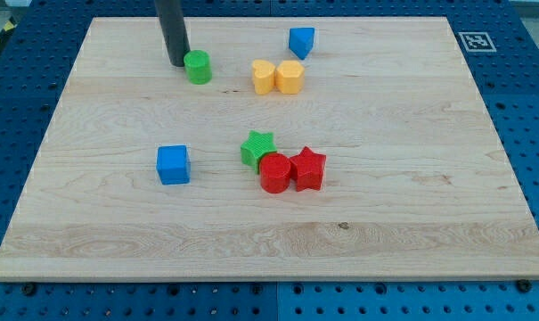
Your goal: Push the green circle into the red star
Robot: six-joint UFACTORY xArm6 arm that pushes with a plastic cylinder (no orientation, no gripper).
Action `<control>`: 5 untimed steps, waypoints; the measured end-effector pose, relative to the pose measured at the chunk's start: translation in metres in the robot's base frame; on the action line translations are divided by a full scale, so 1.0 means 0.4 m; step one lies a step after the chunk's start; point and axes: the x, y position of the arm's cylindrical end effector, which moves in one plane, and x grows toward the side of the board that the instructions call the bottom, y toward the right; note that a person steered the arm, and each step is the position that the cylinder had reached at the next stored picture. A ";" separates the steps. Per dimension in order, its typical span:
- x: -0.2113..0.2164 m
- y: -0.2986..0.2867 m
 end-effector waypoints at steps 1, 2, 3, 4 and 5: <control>0.000 0.000; 0.001 0.000; 0.029 0.008; 0.029 0.008; 0.033 0.013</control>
